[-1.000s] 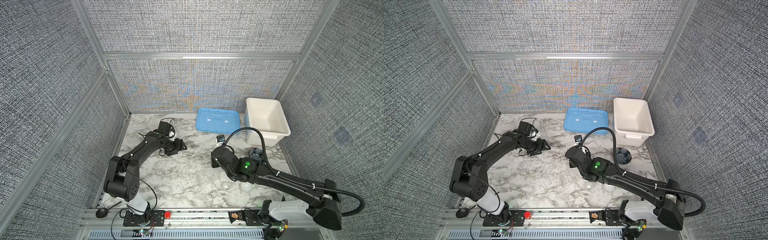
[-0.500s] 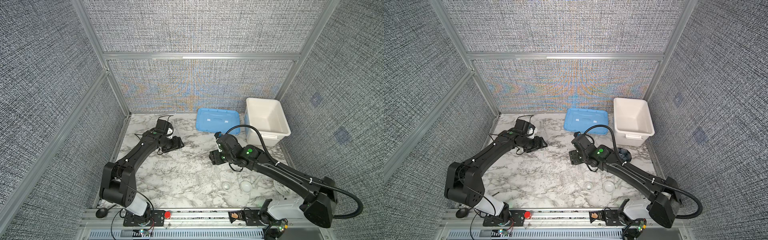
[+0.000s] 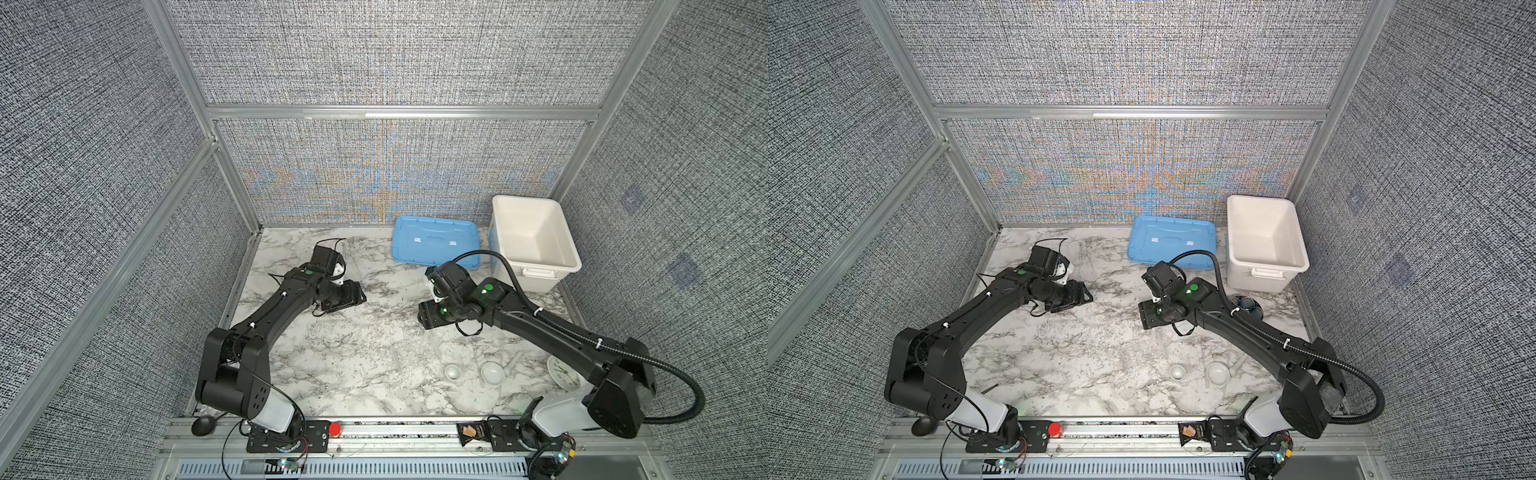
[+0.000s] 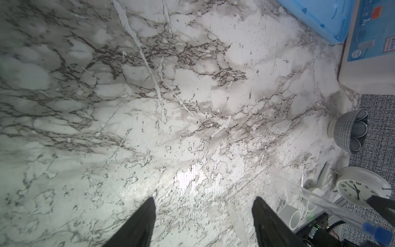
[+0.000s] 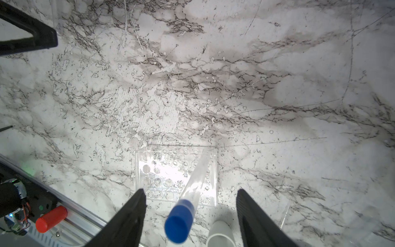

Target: Organize the chemistry lab equipment

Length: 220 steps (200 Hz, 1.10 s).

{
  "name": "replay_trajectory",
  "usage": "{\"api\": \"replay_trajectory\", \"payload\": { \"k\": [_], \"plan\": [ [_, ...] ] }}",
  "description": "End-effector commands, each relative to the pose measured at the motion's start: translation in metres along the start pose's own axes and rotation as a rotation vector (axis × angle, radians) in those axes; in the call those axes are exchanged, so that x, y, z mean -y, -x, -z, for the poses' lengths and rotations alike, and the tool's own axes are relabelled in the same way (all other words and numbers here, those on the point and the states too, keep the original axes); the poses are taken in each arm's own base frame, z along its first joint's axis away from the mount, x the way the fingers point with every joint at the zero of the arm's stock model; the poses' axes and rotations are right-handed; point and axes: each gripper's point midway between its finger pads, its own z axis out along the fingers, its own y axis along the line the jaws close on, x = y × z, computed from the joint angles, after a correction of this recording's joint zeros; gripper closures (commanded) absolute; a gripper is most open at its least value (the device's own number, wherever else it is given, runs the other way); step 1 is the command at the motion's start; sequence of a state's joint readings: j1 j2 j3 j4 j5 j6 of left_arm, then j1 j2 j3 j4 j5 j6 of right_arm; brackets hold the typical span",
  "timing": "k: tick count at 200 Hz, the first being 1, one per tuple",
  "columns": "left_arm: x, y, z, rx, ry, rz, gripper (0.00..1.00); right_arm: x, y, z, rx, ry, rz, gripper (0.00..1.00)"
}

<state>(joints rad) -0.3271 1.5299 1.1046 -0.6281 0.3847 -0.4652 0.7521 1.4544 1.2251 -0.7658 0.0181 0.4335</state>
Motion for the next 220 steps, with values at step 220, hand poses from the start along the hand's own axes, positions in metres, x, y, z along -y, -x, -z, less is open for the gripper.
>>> {"api": "replay_trajectory", "payload": {
  "k": [220],
  "plan": [
    [-0.010,0.012,0.006,0.029,0.090,-0.036,0.27,0.010,0.015,0.018,0.091,0.022,-0.192,0.31]
  ]
}}
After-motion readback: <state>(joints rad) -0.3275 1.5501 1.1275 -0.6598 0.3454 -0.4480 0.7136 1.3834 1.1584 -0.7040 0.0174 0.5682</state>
